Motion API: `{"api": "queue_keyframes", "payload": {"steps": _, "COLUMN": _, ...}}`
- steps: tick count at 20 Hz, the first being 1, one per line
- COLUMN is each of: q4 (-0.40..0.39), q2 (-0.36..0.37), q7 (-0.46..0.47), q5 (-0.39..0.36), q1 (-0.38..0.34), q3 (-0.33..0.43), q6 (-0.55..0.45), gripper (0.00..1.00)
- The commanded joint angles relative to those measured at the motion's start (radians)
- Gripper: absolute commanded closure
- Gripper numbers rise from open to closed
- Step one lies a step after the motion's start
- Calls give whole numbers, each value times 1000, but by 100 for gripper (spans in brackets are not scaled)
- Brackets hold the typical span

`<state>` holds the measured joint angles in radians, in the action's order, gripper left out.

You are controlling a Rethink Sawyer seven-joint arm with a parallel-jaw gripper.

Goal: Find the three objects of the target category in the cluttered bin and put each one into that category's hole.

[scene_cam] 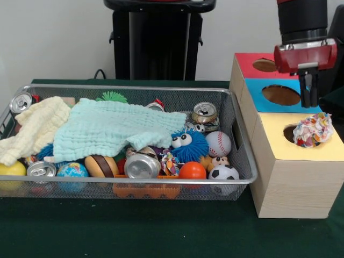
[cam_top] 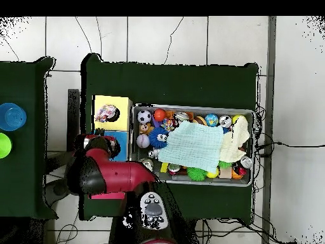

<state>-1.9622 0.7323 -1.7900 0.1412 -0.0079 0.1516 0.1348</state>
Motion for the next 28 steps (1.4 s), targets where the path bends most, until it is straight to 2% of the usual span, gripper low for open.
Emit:
{"api": "queue_keyframes", "payload": {"steps": 1, "q4": -31, "q2": 182, "q7": -170, "q5": 71, "q1": 30, "q3": -62, "q6": -296, "gripper": 100}}
{"api": "queue_keyframes", "payload": {"steps": 4, "q4": 52, "q2": 214, "q7": -177, "q5": 75, "q1": 73, "q3": -122, "q6": -452, "gripper": 100}}
{"api": "queue_keyframes", "payload": {"steps": 8, "q4": 180, "q2": 213, "q7": -176, "q5": 41, "q1": 104, "q3": -173, "q6": -624, "gripper": 100}}
{"api": "queue_keyframes", "payload": {"steps": 10, "q4": 223, "q2": 202, "q7": -173, "q5": 23, "q1": 109, "q3": -184, "q6": -662, "gripper": 100}}
{"api": "queue_keyframes", "payload": {"steps": 16, "q4": 319, "q2": 136, "q7": -134, "q5": -19, "q1": 97, "q3": -185, "q6": -625, "gripper": 100}}
{"api": "queue_keyframes", "payload": {"steps": 20, "q4": 370, "q2": 79, "q7": -117, "q5": -22, "q1": 86, "q3": -168, "q6": -582, "gripper": 100}}
{"api": "queue_keyframes", "payload": {"steps": 28, "q4": 472, "q2": -8, "q7": -98, "q5": -35, "q1": 85, "q3": -173, "q6": -560, "gripper": 100}}
